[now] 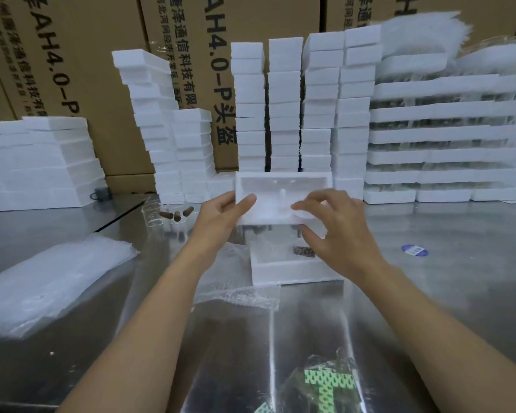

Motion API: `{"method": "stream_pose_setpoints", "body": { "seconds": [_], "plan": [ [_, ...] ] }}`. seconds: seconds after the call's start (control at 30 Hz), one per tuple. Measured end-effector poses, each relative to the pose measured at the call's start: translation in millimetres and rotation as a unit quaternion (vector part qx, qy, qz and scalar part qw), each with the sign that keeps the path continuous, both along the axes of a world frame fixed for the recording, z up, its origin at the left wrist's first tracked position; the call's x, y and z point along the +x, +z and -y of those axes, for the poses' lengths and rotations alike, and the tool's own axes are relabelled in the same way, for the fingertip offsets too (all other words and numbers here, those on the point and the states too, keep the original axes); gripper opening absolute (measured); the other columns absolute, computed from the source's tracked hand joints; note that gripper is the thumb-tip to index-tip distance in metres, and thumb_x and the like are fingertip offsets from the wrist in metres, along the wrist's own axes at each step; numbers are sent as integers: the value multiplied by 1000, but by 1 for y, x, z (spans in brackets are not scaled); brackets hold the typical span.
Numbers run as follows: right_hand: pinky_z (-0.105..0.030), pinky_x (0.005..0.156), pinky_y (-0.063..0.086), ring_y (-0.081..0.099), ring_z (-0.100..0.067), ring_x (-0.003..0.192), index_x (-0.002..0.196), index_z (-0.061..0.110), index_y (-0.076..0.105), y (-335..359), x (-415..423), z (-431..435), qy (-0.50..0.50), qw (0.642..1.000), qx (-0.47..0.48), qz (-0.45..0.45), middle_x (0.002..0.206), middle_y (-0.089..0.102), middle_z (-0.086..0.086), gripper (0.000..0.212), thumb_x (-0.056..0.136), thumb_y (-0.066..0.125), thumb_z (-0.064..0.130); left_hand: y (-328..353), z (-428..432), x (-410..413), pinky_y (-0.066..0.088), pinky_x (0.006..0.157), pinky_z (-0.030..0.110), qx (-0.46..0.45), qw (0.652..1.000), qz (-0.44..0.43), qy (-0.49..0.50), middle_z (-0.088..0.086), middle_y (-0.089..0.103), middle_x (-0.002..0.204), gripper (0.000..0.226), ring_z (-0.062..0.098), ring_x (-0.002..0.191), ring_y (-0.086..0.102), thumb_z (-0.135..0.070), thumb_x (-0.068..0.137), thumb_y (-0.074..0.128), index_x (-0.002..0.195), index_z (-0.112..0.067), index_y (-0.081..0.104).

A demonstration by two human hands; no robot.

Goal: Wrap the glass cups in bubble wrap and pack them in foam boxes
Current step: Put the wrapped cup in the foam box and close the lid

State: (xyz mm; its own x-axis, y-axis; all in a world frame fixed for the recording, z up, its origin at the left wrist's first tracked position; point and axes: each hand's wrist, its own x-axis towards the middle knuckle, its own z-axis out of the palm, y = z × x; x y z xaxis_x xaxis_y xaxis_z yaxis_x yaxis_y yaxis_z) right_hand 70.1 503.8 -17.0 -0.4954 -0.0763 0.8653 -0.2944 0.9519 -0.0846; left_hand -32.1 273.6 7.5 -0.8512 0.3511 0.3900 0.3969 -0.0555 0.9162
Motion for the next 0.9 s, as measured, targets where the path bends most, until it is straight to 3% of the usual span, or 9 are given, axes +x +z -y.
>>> {"method": "stream_pose_setpoints", "body": {
  "seconds": [0.13,0.2,0.27,0.3,0.37,0.47,0.6,0.7,0.9],
  "plan": [
    [-31,103,44,51,-5,122,132,37,59,10,5,3,59,963,-247,-92,132,50,14,39,94,65,43,1,6,-1,51,67,4,33,999,-7,-17,-18,80,115,36,-7,98,74,-30,95,81,129,-32,72],
    [-33,84,55,61,3,111,128,50,57,18,8,3,141,875,-463,4,127,56,26,41,91,54,69,1,7,0,54,75,9,18,999,-12,-45,-10,80,121,47,1,105,75,-25,90,85,135,-29,71],
    [-37,71,61,71,-10,103,119,51,65,20,7,-5,209,734,-627,156,123,68,17,55,81,52,87,-1,5,-1,57,93,20,-13,998,-27,-62,-7,78,127,55,10,119,72,-21,87,88,139,-29,70],
    [-40,71,63,73,-17,102,119,42,70,19,6,-12,221,687,-663,201,120,72,7,60,80,57,86,-2,4,-2,57,99,25,-29,997,-36,-66,-7,77,129,57,12,124,70,-19,87,88,140,-30,70],
    [-39,76,64,74,-22,99,120,23,71,15,2,-22,234,647,-693,215,113,73,-5,54,88,71,65,-3,4,-4,56,101,24,-50,995,-41,-73,-10,76,131,62,9,128,67,-15,86,88,142,-31,69],
    [-37,86,64,72,-20,100,109,15,73,11,-3,-31,263,643,-699,172,107,72,-5,28,91,79,35,-4,6,-6,51,107,27,-80,992,-29,-97,-17,72,138,65,2,135,60,-7,89,85,144,-37,67],
    [-35,100,56,66,-20,109,109,10,74,12,-3,-35,268,674,-666,177,106,73,-2,19,93,73,19,-3,6,-7,51,109,31,-103,987,23,-125,-13,64,147,68,9,136,61,6,94,59,136,-47,71],
    [-35,90,48,63,-20,102,105,13,70,13,-1,-35,240,697,-646,199,109,72,-2,14,91,70,15,-2,3,-7,50,108,30,-67,986,55,-145,-3,70,140,58,11,129,67,-9,86,60,138,-33,71],
    [-28,62,34,52,-12,73,72,30,61,7,-1,-35,178,763,-569,251,80,56,6,26,86,80,18,-6,6,-6,50,106,33,-105,987,31,-120,-22,76,121,46,2,117,70,-12,100,71,138,-38,70]
  ]
}}
